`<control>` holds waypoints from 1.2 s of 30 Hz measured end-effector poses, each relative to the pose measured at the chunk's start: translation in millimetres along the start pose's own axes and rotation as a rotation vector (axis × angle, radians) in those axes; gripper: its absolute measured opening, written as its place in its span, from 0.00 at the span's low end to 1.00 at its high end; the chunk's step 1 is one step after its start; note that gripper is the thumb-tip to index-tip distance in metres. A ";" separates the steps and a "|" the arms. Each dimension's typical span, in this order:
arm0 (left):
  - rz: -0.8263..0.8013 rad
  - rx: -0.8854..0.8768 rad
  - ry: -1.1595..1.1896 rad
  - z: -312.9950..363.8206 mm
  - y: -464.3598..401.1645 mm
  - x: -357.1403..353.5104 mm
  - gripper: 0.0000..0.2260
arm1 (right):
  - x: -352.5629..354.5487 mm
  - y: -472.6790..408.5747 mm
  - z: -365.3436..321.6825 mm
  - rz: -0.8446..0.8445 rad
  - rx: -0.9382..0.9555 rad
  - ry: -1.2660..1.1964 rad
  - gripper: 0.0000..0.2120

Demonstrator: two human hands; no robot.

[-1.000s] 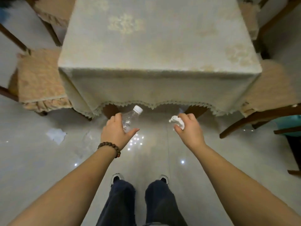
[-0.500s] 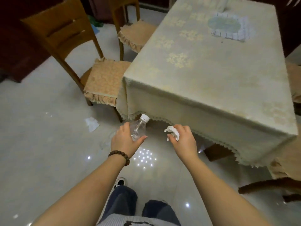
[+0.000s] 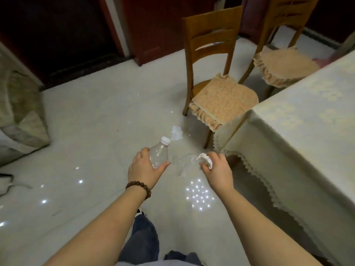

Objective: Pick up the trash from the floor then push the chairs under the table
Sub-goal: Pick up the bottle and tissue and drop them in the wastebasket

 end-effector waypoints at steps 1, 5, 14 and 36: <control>0.016 0.030 0.013 -11.4 -8.9 6.9 0.36 | -9.3 -11.1 -13.3 -0.018 0.019 0.010 0.12; 0.054 0.107 0.060 -56.7 -59.6 32.5 0.36 | -48.4 -60.3 -71.5 -0.071 0.066 0.040 0.14; 0.091 0.148 0.088 -156.6 -231.8 125.0 0.34 | -132.3 -195.9 -214.2 -0.054 0.106 0.086 0.15; -0.011 -0.030 0.048 -76.4 -709.3 124.7 0.33 | -186.9 -620.8 -318.7 0.027 -0.033 -0.016 0.15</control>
Point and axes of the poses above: each hand's wrist, its own y-axis away from the middle knuckle, its own x-axis out of the back of the hand, z = x × y, the point moved 5 cm from there along -y, towards the middle knuckle
